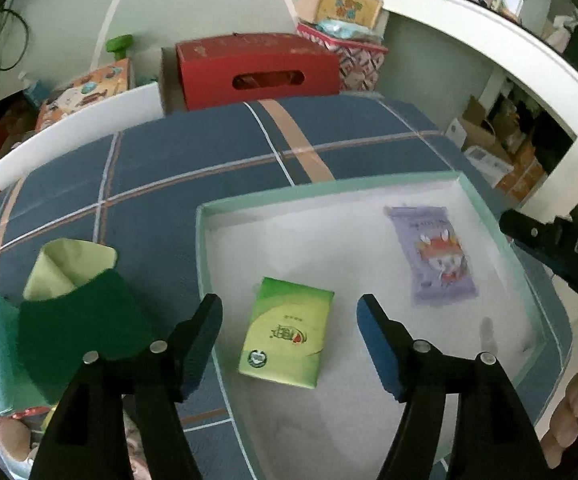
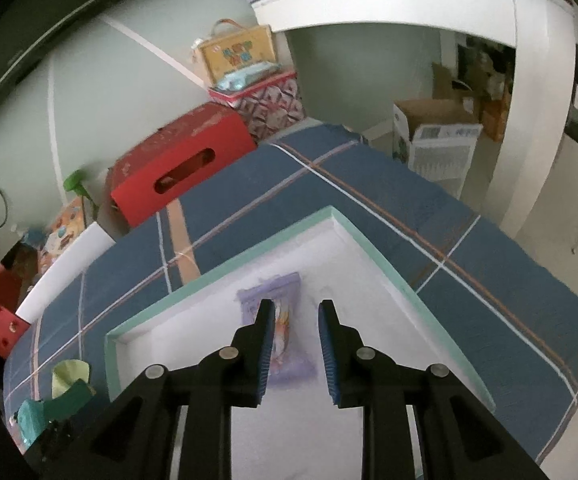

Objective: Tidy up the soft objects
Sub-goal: 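Carry both items into the white tray and open both grippers, then withdraw both tools from the tray back toward the pile, then grasp the blue face mask with the left gripper while the right grasps the red plush toy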

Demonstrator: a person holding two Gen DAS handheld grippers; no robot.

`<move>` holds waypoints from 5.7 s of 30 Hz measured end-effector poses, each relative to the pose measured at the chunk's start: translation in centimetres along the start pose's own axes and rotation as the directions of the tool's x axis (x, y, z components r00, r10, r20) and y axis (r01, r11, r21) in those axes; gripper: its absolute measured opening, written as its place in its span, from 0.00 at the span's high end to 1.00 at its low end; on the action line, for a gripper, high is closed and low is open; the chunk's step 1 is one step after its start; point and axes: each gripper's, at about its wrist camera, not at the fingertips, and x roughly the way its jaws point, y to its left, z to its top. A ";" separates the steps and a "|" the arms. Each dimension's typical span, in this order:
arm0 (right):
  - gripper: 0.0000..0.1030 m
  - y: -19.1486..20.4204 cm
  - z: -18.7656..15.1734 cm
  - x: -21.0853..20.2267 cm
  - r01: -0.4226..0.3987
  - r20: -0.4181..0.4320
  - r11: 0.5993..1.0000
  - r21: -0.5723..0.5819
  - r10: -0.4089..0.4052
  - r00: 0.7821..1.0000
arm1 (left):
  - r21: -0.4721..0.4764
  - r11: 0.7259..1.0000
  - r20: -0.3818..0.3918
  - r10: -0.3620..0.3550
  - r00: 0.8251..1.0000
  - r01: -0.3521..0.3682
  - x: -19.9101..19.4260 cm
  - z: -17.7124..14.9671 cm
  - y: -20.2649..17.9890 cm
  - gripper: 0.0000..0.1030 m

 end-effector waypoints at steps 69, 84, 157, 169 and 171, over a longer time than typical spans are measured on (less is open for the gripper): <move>0.00 11.9 -8.4 -4.5 -0.248 -0.193 0.889 -0.386 0.185 0.964 | -0.305 0.925 0.012 0.242 0.970 -0.227 -12.0 -8.1 12.7 0.09; 0.00 16.3 -13.5 -5.1 -0.397 -0.337 0.768 -0.503 0.249 0.908 | -0.468 0.855 -0.078 0.213 0.974 -0.224 -13.0 -13.7 19.6 0.09; 0.51 18.5 -22.2 -2.1 -0.492 -0.569 0.613 -0.618 0.083 0.818 | -0.679 0.712 -0.200 0.060 0.978 -0.183 -9.8 -20.4 29.6 0.22; 0.52 18.1 -21.3 -1.2 -0.482 -0.563 0.638 -0.601 0.089 0.821 | -0.663 0.732 -0.169 0.055 0.984 -0.155 -9.6 -20.0 29.2 0.77; 0.52 18.0 -21.2 -1.3 -0.479 -0.558 0.640 -0.601 0.094 0.825 | -0.668 0.730 -0.150 0.057 0.987 -0.143 -9.9 -19.9 29.0 0.83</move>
